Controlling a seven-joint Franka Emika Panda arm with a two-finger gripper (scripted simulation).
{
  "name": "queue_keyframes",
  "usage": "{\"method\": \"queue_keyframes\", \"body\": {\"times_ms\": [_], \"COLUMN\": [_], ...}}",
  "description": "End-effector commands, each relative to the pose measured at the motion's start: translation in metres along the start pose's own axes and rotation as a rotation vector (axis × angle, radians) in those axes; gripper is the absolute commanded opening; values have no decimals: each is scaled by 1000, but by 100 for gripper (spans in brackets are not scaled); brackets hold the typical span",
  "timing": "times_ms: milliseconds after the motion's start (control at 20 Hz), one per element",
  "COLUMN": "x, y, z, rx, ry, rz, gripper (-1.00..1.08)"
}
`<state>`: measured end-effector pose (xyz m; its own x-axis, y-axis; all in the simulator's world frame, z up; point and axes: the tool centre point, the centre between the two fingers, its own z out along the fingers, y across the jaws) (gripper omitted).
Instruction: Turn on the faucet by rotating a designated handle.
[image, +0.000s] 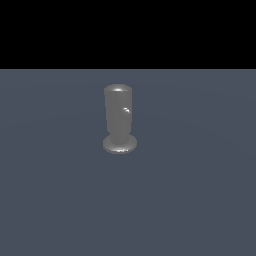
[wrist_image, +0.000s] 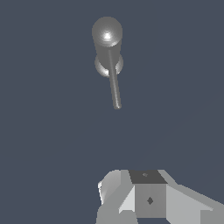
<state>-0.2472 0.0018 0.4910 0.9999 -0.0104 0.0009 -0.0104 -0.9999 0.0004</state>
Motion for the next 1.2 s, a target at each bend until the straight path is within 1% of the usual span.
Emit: {"method": "queue_keyframes", "body": {"times_ms": [0, 250, 550, 800, 1150], "x": [0, 1, 7, 14, 28], "y": [0, -1, -5, -11, -23], "z": [0, 6, 30, 63, 123], "rx": [0, 0, 0, 0, 0], "ry": [0, 0, 0, 0, 0], "rz": [0, -3, -15, -32, -62], "gripper": [-100, -100, -100, -100, -100]}}
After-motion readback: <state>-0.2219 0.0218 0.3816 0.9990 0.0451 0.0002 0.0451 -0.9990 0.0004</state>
